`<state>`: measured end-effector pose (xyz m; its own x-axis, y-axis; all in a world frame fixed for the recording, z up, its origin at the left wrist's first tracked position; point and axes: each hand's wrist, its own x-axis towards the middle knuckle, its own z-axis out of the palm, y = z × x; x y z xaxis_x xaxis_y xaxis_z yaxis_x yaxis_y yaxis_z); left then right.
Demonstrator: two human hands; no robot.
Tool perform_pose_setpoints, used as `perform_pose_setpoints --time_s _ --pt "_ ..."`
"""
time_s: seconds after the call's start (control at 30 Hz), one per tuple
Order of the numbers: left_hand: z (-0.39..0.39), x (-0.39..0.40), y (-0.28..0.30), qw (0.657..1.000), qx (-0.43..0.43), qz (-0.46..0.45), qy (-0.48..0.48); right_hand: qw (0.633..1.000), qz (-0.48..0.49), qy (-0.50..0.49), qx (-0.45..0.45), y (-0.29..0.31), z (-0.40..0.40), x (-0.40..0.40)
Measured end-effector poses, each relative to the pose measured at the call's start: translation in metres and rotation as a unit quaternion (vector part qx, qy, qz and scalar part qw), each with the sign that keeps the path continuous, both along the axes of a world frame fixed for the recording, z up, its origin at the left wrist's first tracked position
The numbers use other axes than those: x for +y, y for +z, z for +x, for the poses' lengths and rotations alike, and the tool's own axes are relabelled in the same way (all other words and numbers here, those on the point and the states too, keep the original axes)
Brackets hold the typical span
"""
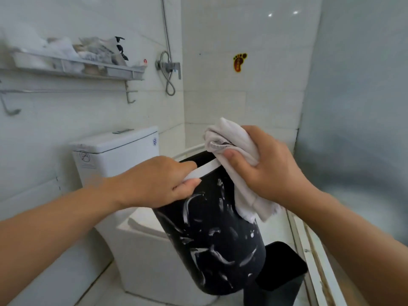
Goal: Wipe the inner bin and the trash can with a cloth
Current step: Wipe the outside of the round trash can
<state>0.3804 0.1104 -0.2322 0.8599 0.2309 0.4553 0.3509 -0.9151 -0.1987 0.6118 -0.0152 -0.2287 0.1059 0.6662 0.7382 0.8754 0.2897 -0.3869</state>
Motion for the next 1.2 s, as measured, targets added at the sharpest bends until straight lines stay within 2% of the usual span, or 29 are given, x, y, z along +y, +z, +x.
perform_pose_setpoints --time_s 0.27,0.43,0.53,0.83,1.03,1.13,1.2 --pt "0.044 0.035 0.061 0.999 0.013 0.0 0.05 0.992 0.066 -0.036 0.097 0.02 0.013 0.036" --pt "0.069 0.063 0.066 0.995 0.034 -0.036 0.085 0.966 0.105 -0.055 0.231 -0.005 0.032 0.047" --pt "0.076 0.079 0.066 0.992 0.029 -0.065 0.1 0.952 0.105 -0.082 0.276 -0.029 0.043 0.051" --pt "0.094 0.12 0.048 0.983 0.081 -0.119 0.113 0.952 0.083 -0.08 0.285 -0.07 0.058 0.088" --pt "0.098 0.147 0.037 0.978 0.052 -0.164 0.114 0.954 0.075 -0.063 0.282 -0.087 0.054 0.131" --pt "0.103 0.155 0.037 0.967 0.007 -0.241 0.084 0.952 0.069 -0.067 0.29 -0.092 0.055 0.149" --pt "0.107 0.16 0.037 0.944 -0.013 -0.326 0.056 0.954 0.07 -0.079 0.281 -0.093 0.056 0.158"
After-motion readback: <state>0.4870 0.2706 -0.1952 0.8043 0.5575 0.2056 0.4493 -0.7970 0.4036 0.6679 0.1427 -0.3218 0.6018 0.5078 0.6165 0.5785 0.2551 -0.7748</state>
